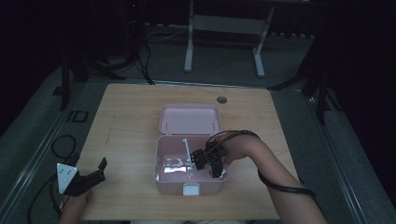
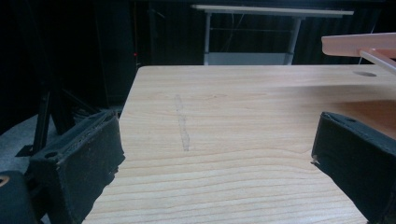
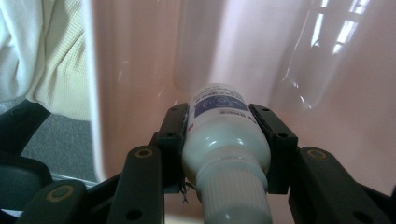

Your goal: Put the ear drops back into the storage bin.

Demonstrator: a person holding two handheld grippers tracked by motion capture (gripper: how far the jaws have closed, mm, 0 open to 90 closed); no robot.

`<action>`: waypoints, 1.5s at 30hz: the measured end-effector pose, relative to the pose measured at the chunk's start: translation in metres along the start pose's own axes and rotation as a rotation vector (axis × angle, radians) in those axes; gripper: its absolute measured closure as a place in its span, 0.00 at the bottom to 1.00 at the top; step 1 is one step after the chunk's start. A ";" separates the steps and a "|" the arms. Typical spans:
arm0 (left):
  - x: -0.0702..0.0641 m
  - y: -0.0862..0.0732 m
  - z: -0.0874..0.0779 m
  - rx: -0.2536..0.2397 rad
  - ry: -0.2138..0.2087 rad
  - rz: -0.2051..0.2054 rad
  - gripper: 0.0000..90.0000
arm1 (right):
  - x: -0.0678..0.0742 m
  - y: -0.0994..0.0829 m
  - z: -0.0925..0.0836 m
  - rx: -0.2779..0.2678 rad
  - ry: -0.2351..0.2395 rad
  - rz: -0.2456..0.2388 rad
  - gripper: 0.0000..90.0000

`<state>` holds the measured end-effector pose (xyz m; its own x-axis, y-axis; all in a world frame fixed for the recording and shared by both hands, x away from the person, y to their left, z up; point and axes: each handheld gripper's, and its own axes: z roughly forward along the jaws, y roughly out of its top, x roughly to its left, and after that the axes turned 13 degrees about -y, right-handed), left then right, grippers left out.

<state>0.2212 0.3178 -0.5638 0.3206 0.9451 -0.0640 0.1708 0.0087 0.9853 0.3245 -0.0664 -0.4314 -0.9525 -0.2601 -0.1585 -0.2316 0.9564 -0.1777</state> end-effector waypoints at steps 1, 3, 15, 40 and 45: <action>0.000 0.000 0.000 0.000 0.000 0.000 0.02 | 0.000 0.000 0.000 0.000 0.000 0.000 0.66; 0.000 0.000 0.000 -0.001 -0.001 0.000 0.02 | 0.000 0.004 0.008 0.008 0.004 -0.005 0.66; -0.001 0.000 0.000 0.000 -0.002 0.004 0.02 | -0.004 0.012 0.036 0.031 0.024 -0.022 0.66; -0.001 0.000 0.000 0.001 -0.008 0.011 0.02 | -0.008 0.013 0.066 0.055 0.034 0.037 0.64; -0.001 0.000 0.000 0.000 -0.008 0.008 0.02 | -0.007 0.012 0.062 0.042 0.039 0.032 0.60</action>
<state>0.2211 0.3172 -0.5638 0.3291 0.9426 -0.0571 0.1685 0.0009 0.9857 0.3407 -0.0611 -0.4922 -0.9664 -0.2236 -0.1266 -0.1936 0.9575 -0.2137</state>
